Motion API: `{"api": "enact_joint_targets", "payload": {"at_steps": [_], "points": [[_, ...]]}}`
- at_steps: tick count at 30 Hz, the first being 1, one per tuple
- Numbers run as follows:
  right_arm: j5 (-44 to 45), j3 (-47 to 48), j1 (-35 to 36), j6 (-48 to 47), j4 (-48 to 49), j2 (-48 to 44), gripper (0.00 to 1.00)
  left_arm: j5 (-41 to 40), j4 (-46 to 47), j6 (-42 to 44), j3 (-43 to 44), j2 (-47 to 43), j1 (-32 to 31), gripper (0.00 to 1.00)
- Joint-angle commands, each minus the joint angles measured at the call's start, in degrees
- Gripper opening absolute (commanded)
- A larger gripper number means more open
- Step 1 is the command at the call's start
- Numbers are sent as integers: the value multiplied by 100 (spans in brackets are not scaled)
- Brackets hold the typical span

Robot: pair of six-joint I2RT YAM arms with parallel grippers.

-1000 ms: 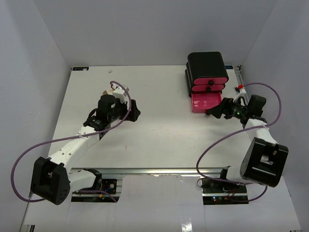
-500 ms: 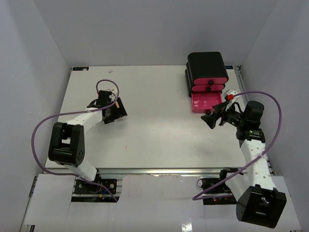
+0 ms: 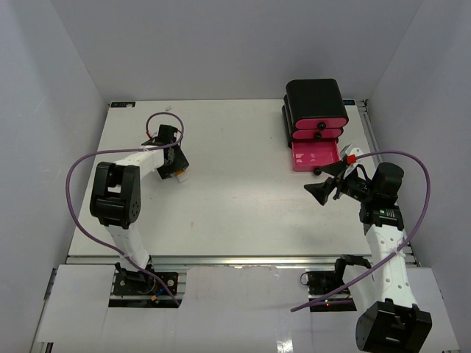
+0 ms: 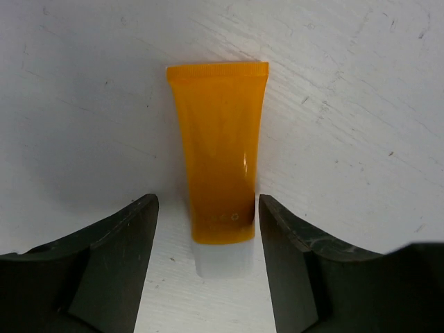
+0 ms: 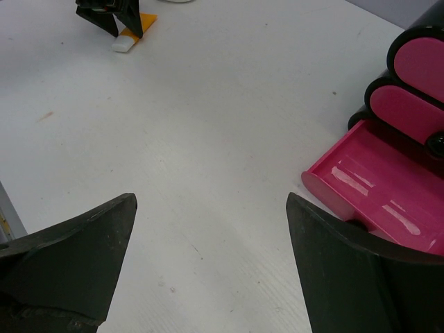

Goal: Organize the makeup

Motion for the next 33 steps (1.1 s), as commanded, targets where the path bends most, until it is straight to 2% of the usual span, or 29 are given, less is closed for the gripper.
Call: {"api": "enact_joint_targets", "payload": {"at_steps": [1,4,10,12,14,18,21,25,28,33], "points": [[-75,80,-25,-26,170,-154,95,-366,-365,115,206,178,-1,70],[-58,80,-33,-23,170,-168,95,-487,-587,183,275,338,-10,66],[-27,63,-30,-16,179,-168,94,-326,-521,252,56,205,-19,46],[-10,54,-33,7,176,-154,94,-101,-419,243,1,-49,-36,37],[-3,55,-33,67,170,-119,93,147,-239,340,-92,-390,-97,32],[-161,63,-24,301,221,47,93,956,346,807,-359,-1039,-590,29],[-320,63,-32,596,270,205,94,2131,885,1258,-671,-1644,-990,29],[-530,34,-24,981,433,410,96,3569,2195,1399,-1285,-2172,-1567,31],[-380,-86,-24,1668,772,518,97,4144,2707,1359,-1377,-2264,-1866,31],[131,-176,-24,2592,1155,619,99,4303,3236,1368,-1087,-1941,-2518,34]]}}
